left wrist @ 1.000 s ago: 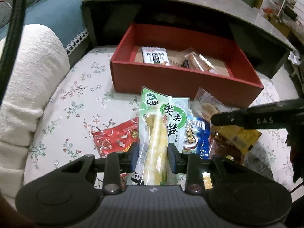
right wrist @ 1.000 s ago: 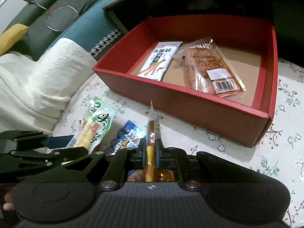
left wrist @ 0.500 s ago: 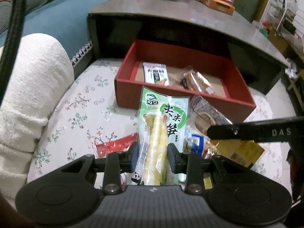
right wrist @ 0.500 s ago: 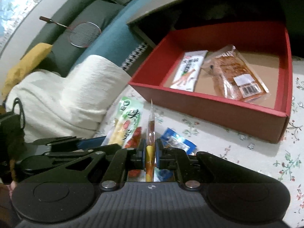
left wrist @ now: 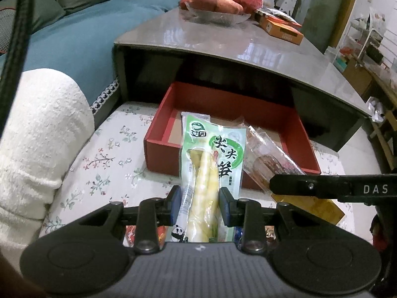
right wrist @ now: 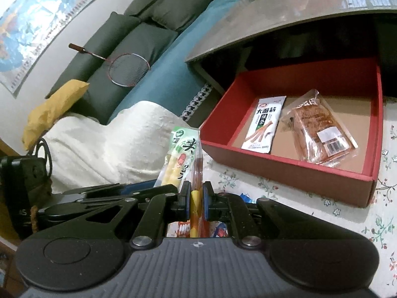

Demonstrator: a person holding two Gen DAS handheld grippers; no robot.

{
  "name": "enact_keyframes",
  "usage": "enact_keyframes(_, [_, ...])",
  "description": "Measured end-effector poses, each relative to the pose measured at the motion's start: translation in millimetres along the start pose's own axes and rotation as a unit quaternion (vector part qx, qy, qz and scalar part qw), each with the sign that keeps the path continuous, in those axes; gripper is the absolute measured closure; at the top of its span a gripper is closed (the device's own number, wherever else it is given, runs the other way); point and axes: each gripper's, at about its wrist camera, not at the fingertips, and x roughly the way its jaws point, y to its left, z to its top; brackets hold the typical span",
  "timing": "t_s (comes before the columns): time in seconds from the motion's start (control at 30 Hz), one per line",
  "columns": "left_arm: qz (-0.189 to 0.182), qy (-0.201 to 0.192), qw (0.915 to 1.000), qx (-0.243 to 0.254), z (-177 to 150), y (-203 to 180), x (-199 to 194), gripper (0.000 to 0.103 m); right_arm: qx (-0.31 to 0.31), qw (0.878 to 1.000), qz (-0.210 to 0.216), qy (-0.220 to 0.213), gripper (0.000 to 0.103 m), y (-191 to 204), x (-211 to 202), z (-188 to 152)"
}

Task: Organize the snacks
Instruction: 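Carry both held snacks over the red box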

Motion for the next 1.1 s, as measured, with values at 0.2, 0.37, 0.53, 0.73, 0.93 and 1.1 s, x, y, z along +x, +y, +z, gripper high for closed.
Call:
enact_keyframes(0.2, [0.003, -0.014, 0.9999, 0.005, 9.6, -8.0, -2.7, 0.077, 0.001, 1.000, 0.003, -0.010, 0.089, 1.2, -2.8, 4.2])
enact_keyframes(0.37, [0.001, -0.021, 0.9998, 0.001, 19.6, -11.8, -0.6, 0.077, 0.008, 1.000, 0.005, -0.020, 0.089, -1.3, -5.8, 9.3])
enact_keyframes(0.53, [0.010, -0.028, 0.9995, 0.003, 25.8, -16.9, 1.5, 0.076, 0.013, 1.000, 0.005, -0.028, 0.089, -3.8, -8.1, 13.3])
enact_keyframes(0.73, [0.010, -0.030, 0.9995, 0.004, 32.8, -21.9, 8.2, 0.076, 0.022, 0.999, 0.003, -0.038, 0.089, -8.9, -10.3, 18.8])
enact_keyframes(0.93, [0.017, -0.035, 0.9992, 0.011, 38.4, -27.3, 12.4, 0.076, 0.028, 0.999, 0.000, -0.046, 0.089, -14.0, -11.6, 24.0])
enact_keyframes(1.1, [0.016, -0.036, 0.9992, 0.010, 40.2, -28.9, 12.7, 0.076, 0.032, 0.998, -0.002, -0.052, 0.088, -16.4, -11.1, 27.2])
